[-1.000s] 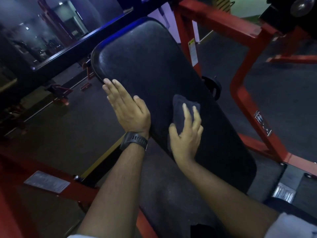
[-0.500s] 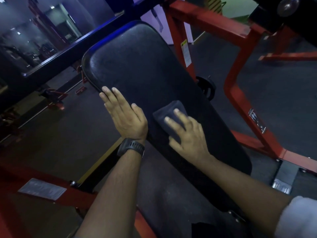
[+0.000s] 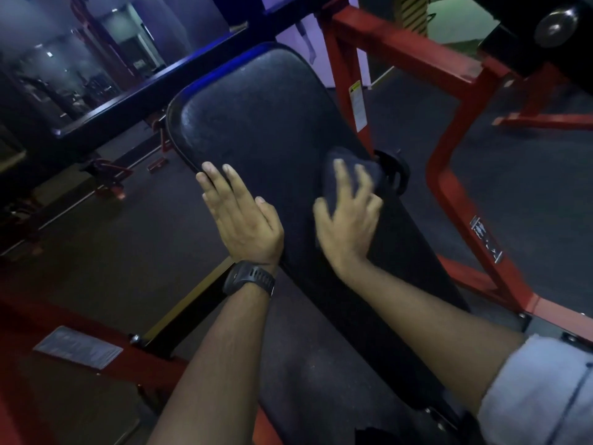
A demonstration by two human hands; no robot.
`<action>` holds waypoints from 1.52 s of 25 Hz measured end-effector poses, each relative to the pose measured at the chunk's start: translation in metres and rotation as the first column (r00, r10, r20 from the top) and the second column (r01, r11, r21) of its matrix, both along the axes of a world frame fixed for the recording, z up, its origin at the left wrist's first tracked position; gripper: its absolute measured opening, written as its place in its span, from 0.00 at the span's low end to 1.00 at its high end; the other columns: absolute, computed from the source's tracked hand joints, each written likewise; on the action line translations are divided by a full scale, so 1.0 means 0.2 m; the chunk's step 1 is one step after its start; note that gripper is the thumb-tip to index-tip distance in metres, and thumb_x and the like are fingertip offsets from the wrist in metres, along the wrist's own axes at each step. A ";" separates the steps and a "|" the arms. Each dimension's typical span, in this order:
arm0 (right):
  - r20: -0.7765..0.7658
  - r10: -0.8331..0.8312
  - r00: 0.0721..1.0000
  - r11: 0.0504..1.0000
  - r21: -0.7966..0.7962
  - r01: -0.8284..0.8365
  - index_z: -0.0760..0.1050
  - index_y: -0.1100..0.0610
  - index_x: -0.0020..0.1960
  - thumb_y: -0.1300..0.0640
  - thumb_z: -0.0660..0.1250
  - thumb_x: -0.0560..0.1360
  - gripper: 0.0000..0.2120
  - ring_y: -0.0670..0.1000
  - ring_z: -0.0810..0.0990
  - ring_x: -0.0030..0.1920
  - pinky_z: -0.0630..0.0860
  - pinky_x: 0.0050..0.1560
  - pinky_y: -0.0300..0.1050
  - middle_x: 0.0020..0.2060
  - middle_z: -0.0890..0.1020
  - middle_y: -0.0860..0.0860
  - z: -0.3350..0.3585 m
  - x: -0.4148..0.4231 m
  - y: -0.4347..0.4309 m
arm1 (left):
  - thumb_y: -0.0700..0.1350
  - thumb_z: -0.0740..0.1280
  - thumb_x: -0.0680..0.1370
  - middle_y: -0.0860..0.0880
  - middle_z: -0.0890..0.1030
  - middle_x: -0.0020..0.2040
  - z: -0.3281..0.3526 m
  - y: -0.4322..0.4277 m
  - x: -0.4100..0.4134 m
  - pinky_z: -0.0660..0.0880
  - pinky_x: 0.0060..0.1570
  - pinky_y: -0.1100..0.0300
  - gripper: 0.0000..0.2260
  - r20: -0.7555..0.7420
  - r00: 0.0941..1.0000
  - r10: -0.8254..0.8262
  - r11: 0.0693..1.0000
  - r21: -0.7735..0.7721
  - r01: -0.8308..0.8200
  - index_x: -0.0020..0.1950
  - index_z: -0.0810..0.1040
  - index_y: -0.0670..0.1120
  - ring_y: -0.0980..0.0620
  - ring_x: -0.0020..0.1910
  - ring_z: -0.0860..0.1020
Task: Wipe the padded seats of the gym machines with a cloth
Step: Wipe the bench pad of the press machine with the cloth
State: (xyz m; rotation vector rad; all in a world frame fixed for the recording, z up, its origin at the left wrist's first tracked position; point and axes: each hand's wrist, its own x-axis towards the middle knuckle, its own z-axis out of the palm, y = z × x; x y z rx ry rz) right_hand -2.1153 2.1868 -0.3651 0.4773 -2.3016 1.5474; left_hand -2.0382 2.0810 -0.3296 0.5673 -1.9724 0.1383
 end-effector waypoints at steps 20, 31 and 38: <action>-0.135 0.049 0.990 0.990 0.135 -0.031 0.61 0.42 0.79 0.49 0.65 0.74 0.34 0.61 0.71 0.64 0.74 0.60 0.60 0.78 0.62 0.50 0.05 -0.26 0.04 | 0.41 0.60 0.77 0.39 0.64 0.79 0.04 -0.02 -0.01 0.45 0.79 0.45 0.26 0.196 0.969 0.153 0.950 -0.298 -0.090 0.77 0.69 0.40 0.35 0.79 0.58; 0.338 -0.025 0.941 1.000 -0.002 0.027 0.55 0.43 0.81 0.47 0.64 0.76 0.36 0.61 0.68 0.66 0.72 0.63 0.62 0.80 0.56 0.50 -0.06 0.19 0.02 | 0.42 0.62 0.77 0.41 0.66 0.78 0.02 -0.03 0.00 0.49 0.79 0.45 0.26 0.205 0.967 0.153 0.929 -0.364 -0.070 0.76 0.70 0.41 0.37 0.78 0.62; 0.090 0.007 0.996 0.996 0.089 -0.015 0.58 0.43 0.79 0.47 0.66 0.75 0.35 0.61 0.71 0.64 0.73 0.58 0.62 0.79 0.60 0.50 -0.29 0.16 0.16 | 0.42 0.63 0.77 0.41 0.67 0.78 0.02 -0.03 0.00 0.46 0.79 0.46 0.26 0.189 0.969 0.159 0.922 -0.380 -0.077 0.76 0.71 0.42 0.36 0.78 0.63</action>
